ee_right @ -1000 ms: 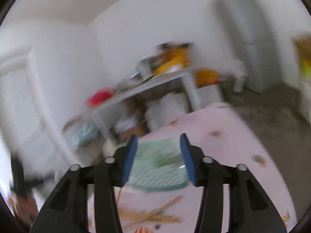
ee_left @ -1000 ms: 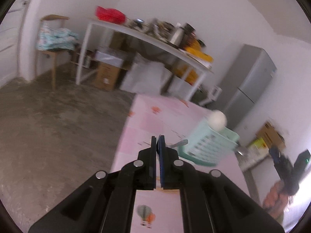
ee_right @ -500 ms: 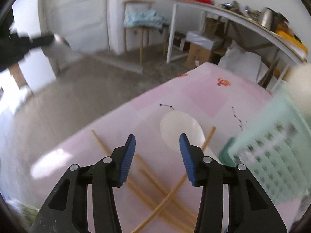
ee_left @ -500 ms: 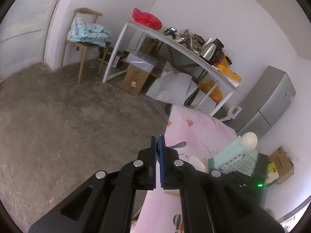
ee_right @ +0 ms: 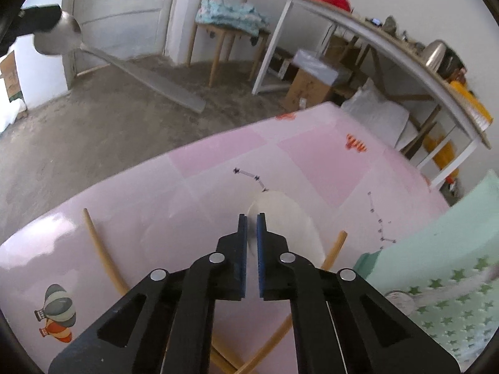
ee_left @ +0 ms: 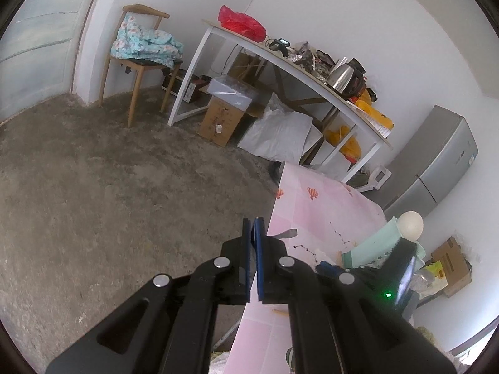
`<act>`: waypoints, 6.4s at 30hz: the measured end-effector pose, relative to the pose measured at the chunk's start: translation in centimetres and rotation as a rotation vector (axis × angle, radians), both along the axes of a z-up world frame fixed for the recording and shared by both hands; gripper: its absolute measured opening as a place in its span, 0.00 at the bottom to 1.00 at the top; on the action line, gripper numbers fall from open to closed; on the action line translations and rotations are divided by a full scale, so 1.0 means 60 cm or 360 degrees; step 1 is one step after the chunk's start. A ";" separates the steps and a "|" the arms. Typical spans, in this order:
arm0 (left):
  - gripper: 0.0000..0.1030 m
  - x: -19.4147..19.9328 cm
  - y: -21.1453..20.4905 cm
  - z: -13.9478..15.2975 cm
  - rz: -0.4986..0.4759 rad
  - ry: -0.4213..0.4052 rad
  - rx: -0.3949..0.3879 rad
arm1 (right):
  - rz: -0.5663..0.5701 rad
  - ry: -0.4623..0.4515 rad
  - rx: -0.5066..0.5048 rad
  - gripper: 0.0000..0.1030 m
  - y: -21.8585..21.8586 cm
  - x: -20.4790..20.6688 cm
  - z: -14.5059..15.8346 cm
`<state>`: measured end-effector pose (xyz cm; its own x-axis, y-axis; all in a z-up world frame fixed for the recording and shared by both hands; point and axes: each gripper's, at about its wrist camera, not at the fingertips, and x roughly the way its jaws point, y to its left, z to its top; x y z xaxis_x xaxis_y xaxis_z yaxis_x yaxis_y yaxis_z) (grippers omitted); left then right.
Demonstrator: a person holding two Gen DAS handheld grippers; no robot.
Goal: Organize utensils
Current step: 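Grasp the white rice paddle with the right tool and lift it toward the basket, then lower the white rice paddle into the green basket and open the right tool, then move the right tool to the wooden chopsticks and grasp one chopstick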
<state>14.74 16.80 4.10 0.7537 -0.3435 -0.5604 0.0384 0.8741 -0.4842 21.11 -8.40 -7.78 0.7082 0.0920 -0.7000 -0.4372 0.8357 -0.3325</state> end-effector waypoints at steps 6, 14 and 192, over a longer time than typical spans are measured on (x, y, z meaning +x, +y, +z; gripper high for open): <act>0.02 0.005 -0.005 0.006 0.0000 -0.0014 0.0011 | 0.0005 -0.0206 0.0277 0.00 -0.039 -0.042 0.073; 0.02 -0.003 -0.024 0.023 -0.0021 -0.0054 0.0038 | 0.0041 -0.0404 0.0754 0.00 -0.100 -0.090 0.170; 0.37 -0.015 -0.269 -0.033 -0.0626 -0.0065 0.0180 | -0.0718 0.0126 0.1479 0.38 -0.348 -0.225 0.191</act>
<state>13.86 0.65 2.10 0.5998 -0.5478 -0.5832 0.3974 0.8366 -0.3771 7.59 -29.27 3.69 0.7660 0.3570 -0.5346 -0.0122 0.8395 0.5432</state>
